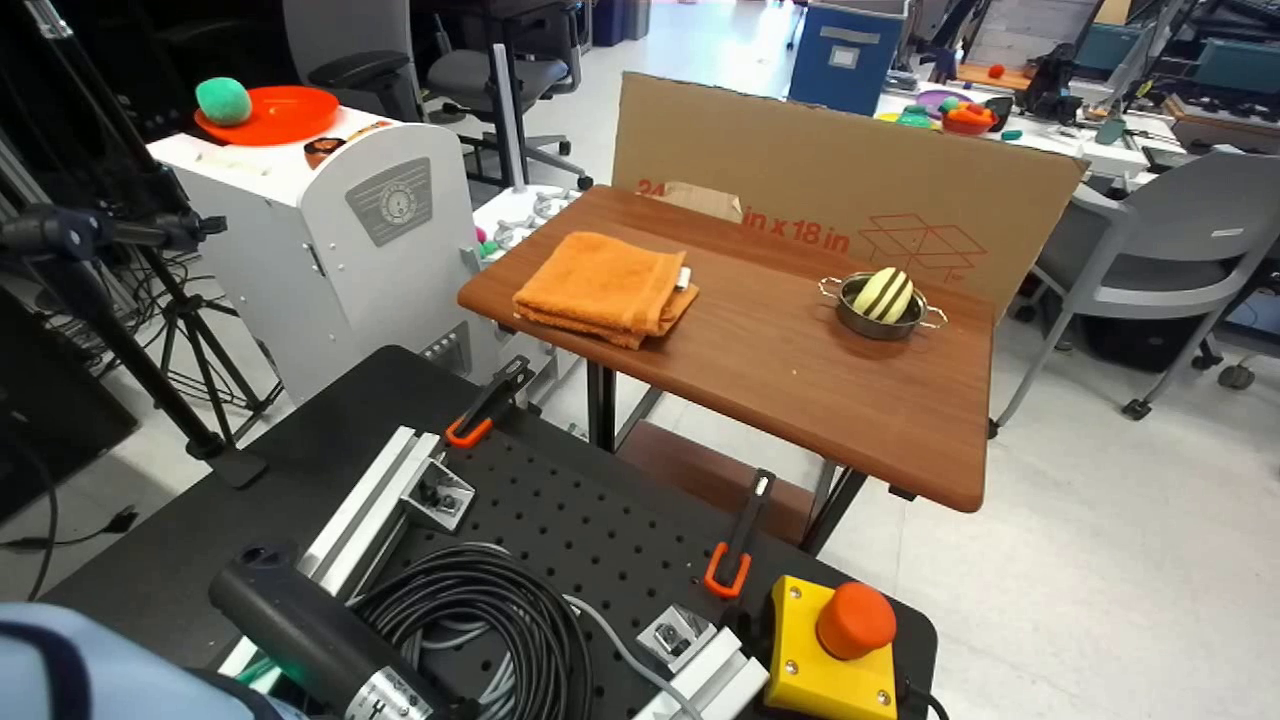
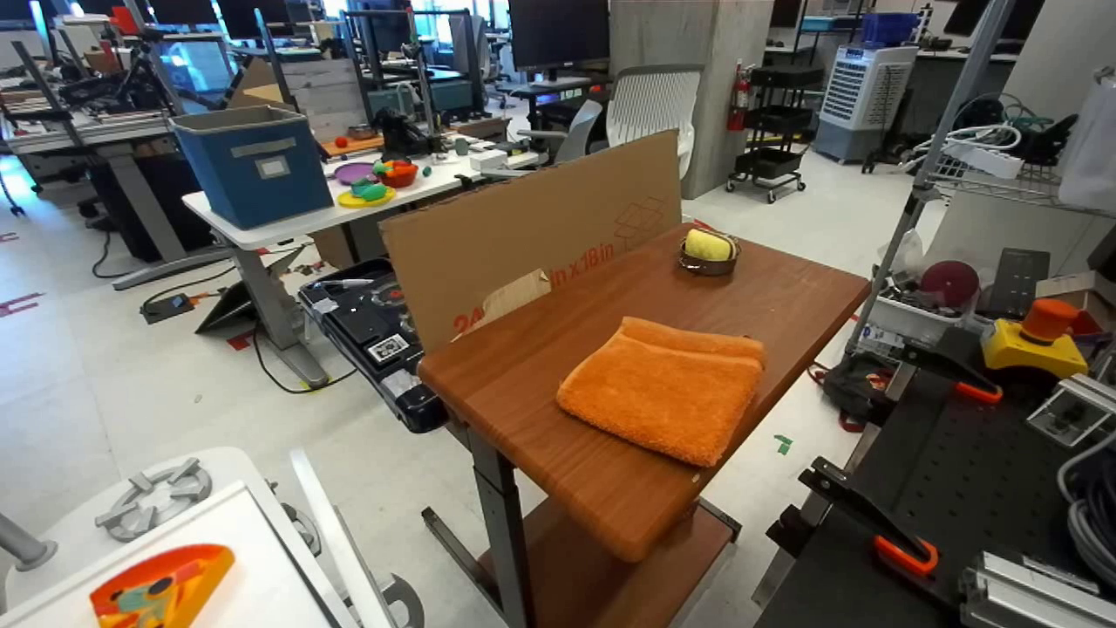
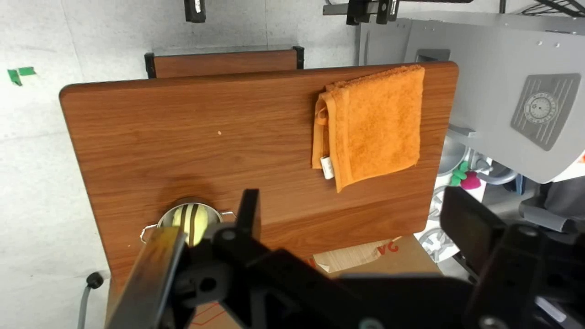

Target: Move the cloth

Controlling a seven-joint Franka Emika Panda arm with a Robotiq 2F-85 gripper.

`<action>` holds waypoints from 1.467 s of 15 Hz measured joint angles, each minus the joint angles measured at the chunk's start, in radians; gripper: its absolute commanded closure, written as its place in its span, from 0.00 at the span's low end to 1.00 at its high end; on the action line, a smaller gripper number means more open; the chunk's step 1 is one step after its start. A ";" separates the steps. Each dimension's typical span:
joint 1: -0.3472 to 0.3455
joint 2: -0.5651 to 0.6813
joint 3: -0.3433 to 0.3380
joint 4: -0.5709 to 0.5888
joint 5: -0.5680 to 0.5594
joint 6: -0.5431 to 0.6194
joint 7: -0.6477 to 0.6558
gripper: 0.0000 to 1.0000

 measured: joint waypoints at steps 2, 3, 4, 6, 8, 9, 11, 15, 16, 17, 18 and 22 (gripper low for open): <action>-0.001 0.020 0.027 -0.019 0.000 0.027 0.016 0.00; 0.001 0.037 0.047 -0.030 0.000 0.050 0.025 0.00; 0.006 0.058 0.070 -0.043 0.000 0.076 0.037 0.00; 0.023 0.111 0.120 -0.063 0.003 0.138 0.066 0.00; 0.050 0.171 0.169 -0.074 0.012 0.204 0.100 0.00; 0.064 0.204 0.193 -0.076 0.022 0.236 0.115 0.00; 0.089 0.272 0.239 -0.077 0.030 0.296 0.145 0.00; 0.113 0.408 0.314 -0.077 0.027 0.408 0.193 0.00; 0.114 0.440 0.328 -0.076 0.024 0.433 0.202 0.00; 0.114 0.473 0.340 -0.074 0.021 0.456 0.210 0.00; 0.115 0.505 0.350 -0.070 0.017 0.477 0.219 0.00; 0.116 0.636 0.365 -0.036 -0.063 0.550 0.284 0.00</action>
